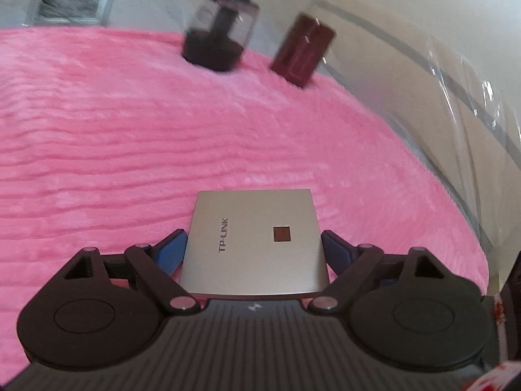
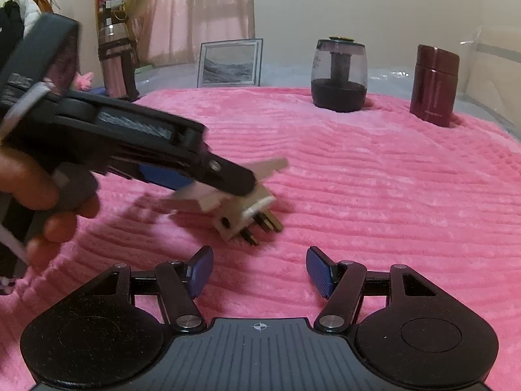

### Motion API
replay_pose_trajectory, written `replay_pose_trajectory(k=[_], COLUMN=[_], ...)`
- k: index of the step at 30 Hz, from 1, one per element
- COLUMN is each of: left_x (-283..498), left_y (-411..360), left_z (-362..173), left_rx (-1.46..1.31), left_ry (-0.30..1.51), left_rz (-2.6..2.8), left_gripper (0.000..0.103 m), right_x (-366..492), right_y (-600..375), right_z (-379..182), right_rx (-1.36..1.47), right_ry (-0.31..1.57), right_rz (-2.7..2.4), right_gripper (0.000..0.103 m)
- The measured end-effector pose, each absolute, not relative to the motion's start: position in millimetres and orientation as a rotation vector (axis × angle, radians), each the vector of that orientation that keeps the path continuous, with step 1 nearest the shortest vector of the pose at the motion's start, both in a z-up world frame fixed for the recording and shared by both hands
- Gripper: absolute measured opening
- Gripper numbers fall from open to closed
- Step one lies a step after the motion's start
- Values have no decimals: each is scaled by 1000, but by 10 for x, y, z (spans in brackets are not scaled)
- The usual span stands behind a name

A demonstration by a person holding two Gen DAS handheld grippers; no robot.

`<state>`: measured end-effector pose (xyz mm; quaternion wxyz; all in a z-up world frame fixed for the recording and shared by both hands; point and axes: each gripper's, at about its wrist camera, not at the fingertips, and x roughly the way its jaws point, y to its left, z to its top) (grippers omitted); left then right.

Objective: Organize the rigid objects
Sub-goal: 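Grasp the white plug adapter with the right tool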

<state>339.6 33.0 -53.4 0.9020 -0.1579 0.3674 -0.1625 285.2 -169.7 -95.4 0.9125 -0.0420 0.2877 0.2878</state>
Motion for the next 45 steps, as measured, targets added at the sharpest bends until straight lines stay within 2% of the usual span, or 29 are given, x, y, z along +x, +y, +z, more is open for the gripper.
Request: replay_pose_trajectory(k=[7, 17, 19, 24, 26, 27, 35, 39, 41, 43, 45], left_x=[3029, 2919, 2908, 2802, 2731, 2689, 2304, 2121, 2071, 2037, 2027], left_y=[542, 614, 615, 598, 581, 571, 501, 479, 486, 474, 464], left_z=[-385, -419, -419, -378, -349, -331, -232, -245, -266, -278, -291], left_rx=[-296, -277, -278, -270, -265, -264, -265, -253, -251, -236, -224], left_ry=[703, 711, 710, 703, 700, 698, 701, 714, 717, 715, 714], left_rz=[-217, -183, -181, -178, -177, -179, -189, -190, -187, -189, -193], left_gripper=[85, 85, 85, 85, 85, 85, 85, 85, 85, 85, 85], right_x=[2956, 3180, 3197, 3116, 3042, 3001, 2612, 2525, 2512, 2494, 2462], right_y=[-1514, -1263, -1246, -1279, -1334, -1371, -1490, -1523, -1522, -1501, -1462], right_z=[-929, -971, -958, -893, -837, -800, -640, -661, -693, -726, -766], right_rx=[-152, -251, -254, -241, -220, -206, -215, -223, -232, -250, -299], right_ry=[560, 542, 539, 539, 539, 541, 560, 560, 561, 551, 526], right_rz=[614, 620, 614, 585, 574, 574, 539, 523, 510, 513, 523], right_gripper=[60, 60, 49, 48, 36, 23, 19, 20, 31, 58, 63])
